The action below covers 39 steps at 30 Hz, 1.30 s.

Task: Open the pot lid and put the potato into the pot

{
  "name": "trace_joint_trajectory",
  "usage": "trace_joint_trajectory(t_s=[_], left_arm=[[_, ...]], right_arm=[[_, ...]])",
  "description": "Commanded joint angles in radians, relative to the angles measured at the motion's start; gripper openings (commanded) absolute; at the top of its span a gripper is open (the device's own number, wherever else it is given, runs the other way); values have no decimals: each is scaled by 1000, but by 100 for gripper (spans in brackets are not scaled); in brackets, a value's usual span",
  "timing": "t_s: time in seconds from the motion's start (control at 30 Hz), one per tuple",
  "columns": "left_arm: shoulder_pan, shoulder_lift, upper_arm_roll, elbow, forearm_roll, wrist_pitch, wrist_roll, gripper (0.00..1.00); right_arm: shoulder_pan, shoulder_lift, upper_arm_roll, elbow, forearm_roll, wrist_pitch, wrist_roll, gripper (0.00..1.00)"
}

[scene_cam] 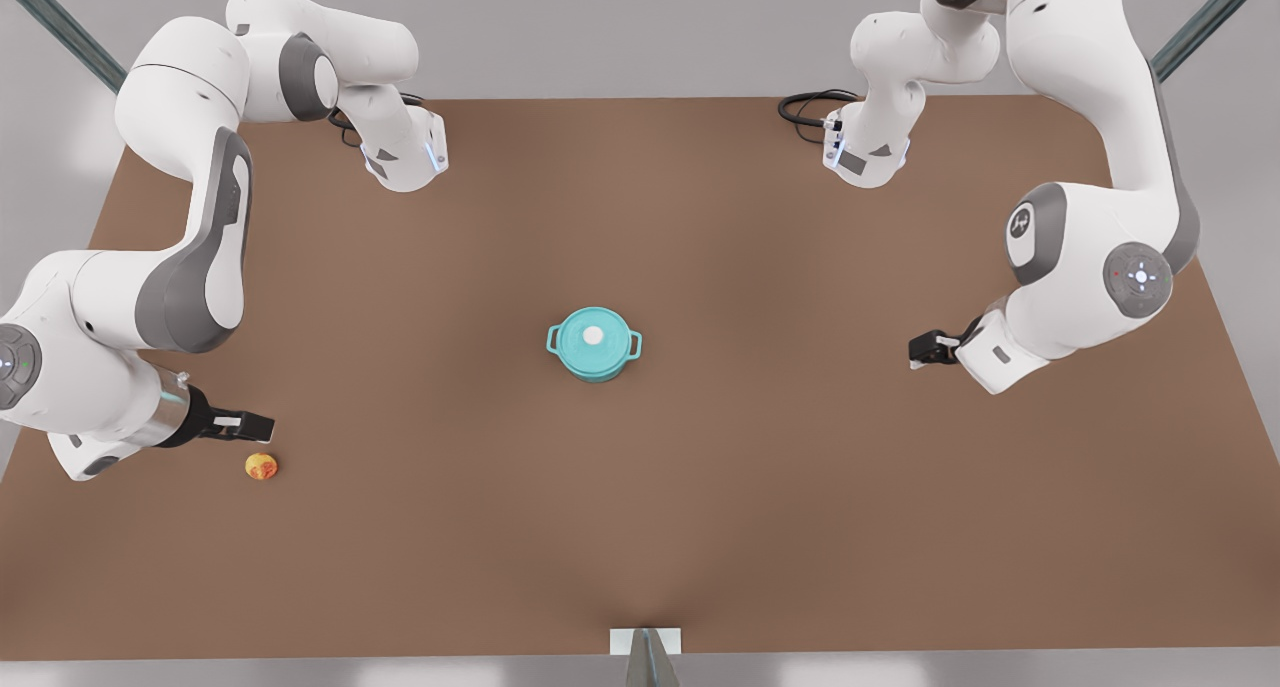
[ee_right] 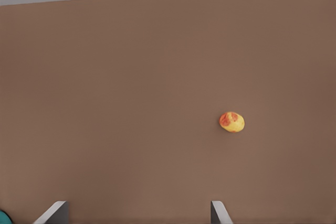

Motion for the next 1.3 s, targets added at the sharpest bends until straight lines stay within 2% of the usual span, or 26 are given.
trace_joint_trajectory(t_s=[0.0, 0.03, 0.07, 0.1, 0.13, 0.17, 0.2, 0.23, 0.27, 0.3, 0.33, 0.37, 0.4, 0.47, 0.53, 0.63, 0.73, 0.83, 1.1, 1.27], left_arm=[[1, -4, 0, -1, 2, 18, 11, 100], [-7, 3, -8, 12, -4, 26, 8, 100], [-39, 13, -26, 12, 9, 62, -23, 100], [-108, 13, -49, 15, -35, 72, -132, 100], [-188, 15, -53, 30, -31, 88, -396, 100], [-312, 18, -53, 12, 23, 84, -428, 100], [-406, 38, -57, -1, -9, 88, -572, 100], [-588, 96, -56, 7, 72, 108, -745, 100], [-662, 163, -56, 12, 89, 257, -894, 100], [-690, 211, -56, 12, 97, 309, -953, 100], [-693, 217, -50, 18, 83, 309, -968, 100], [-685, 275, -45, 114, 72, 311, -1037, 100], [-687, 363, -46, 226, 69, 294, -1083, 100], [-687, 424, -20, 266, 94, 296, -1085, 100], [-702, 443, -28, 257, 95, 297, -1137, 100], [-739, 469, -26, 248, 112, 332, -1192, 100], [-756, 481, -26, 246, 114, 332, -1194, 100], [-765, 509, -26, 243, 134, 348, -1195, 100], [-774, 541, -26, 219, 140, 447, -1195, 100], [-786, 565, -26, 220, 149, 475, -1201, 100]], right_arm=[[0, -2, 0, 0, 1, -4, 31, 100], [-3, -14, -1, -20, 1, -24, 28, 100], [-3, -86, -1, -159, -1, 14, 25, 100], [-1, -270, 0, -496, -4, 220, 17, 100], [5, -388, 2, -719, -7, 372, 16, 100], [12, -404, 4, -746, -12, 384, 14, 100], [14, -405, 4, -749, -15, 386, 14, 100], [11, -422, 2, -752, -12, 378, 14, 100], [3, -434, 0, -750, -9, 378, 10, 100], [14, -430, 7, -741, -18, 370, -131, 100], [9, -427, -1, -740, -13, 364, -333, 99], [11, -420, 0, -740, -24, 373, -537, 96], [8, -388, -4, -738, -21, 426, -728, 100], [3, -351, -3, -749, -61, 490, -806, 100], [-31, -351, -4, -907, -62, 757, -933, 100], [-67, -324, -4, -945, -68, 1002, -1157, 100], [-86, -272, -4, -925, -91, 1053, -1202, 100], [-101, -207, -6, -893, -151, 1053, -1363, 100], [-132, -104, -4, -894, -148, 1042, -1478, 100], [-146, -57, -4, -827, -133, 731, -1472, 100]])
